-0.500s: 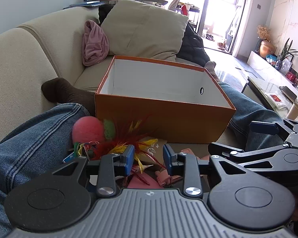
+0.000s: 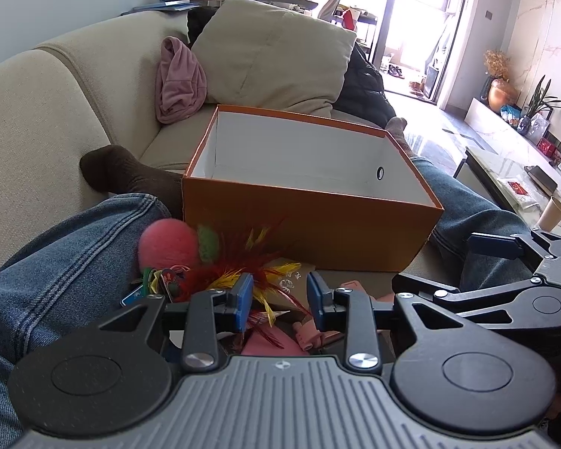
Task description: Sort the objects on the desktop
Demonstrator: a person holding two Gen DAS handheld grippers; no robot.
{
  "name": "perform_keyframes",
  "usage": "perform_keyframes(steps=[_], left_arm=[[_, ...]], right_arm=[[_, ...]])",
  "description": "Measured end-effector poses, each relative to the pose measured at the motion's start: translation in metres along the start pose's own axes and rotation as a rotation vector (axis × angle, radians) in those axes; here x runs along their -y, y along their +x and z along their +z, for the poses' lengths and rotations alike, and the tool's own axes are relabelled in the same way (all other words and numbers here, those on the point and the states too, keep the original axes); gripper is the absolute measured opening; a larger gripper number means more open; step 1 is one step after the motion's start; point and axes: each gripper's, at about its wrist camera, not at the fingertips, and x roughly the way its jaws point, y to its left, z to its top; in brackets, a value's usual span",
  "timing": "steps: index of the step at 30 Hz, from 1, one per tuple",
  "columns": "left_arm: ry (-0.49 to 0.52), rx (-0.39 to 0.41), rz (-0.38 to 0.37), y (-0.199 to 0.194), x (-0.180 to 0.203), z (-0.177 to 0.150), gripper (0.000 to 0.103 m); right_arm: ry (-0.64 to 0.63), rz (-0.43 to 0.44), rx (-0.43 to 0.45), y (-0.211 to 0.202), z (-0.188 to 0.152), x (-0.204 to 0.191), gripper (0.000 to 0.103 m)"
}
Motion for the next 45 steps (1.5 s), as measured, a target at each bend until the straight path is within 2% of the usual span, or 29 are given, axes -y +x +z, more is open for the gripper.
perform_keyframes(steps=[4, 10, 14, 18, 22, 25, 34, 37, 40, 43, 45], left_arm=[[-0.027, -0.005, 0.014, -0.006, -0.012, 0.005, 0.036], [-0.052, -0.031, -0.002, -0.010, -0.022, 0.006, 0.036], [-0.040, -0.108, -0.041, 0.000, -0.019, -0.001, 0.036], [-0.061, -0.197, -0.039, 0.015, -0.021, -0.012, 0.036], [-0.130, -0.270, -0.040, 0.027, -0.030, -0.023, 0.039], [-0.171, -0.319, -0.058, 0.037, -0.032, -0.032, 0.055], [-0.229, -0.417, -0.062, 0.059, -0.035, -0.044, 0.055], [-0.220, -0.399, -0.033, 0.059, -0.033, -0.043, 0.042], [-0.221, -0.356, -0.046, 0.056, -0.033, -0.042, 0.037], [-0.208, -0.328, -0.065, 0.051, -0.030, -0.039, 0.031], [-0.195, -0.313, -0.080, 0.047, -0.027, -0.038, 0.026]], right_arm=[[0.004, 0.013, 0.005, -0.001, -0.001, 0.001, 0.096], [0.001, 0.039, -0.028, 0.005, -0.002, 0.000, 0.072], [0.003, 0.066, -0.083, 0.015, -0.005, 0.001, 0.064], [0.044, 0.118, -0.192, 0.034, -0.015, 0.009, 0.064], [0.079, 0.157, -0.304, 0.053, -0.029, 0.014, 0.066], [0.089, 0.191, -0.373, 0.066, -0.039, 0.012, 0.071], [0.161, 0.261, -0.530, 0.101, -0.060, 0.018, 0.075], [0.229, 0.328, -0.566, 0.113, -0.068, 0.024, 0.079], [0.273, 0.364, -0.572, 0.120, -0.072, 0.027, 0.083], [0.263, 0.369, -0.552, 0.115, -0.071, 0.025, 0.074], [0.272, 0.360, -0.528, 0.107, -0.069, 0.026, 0.064]])
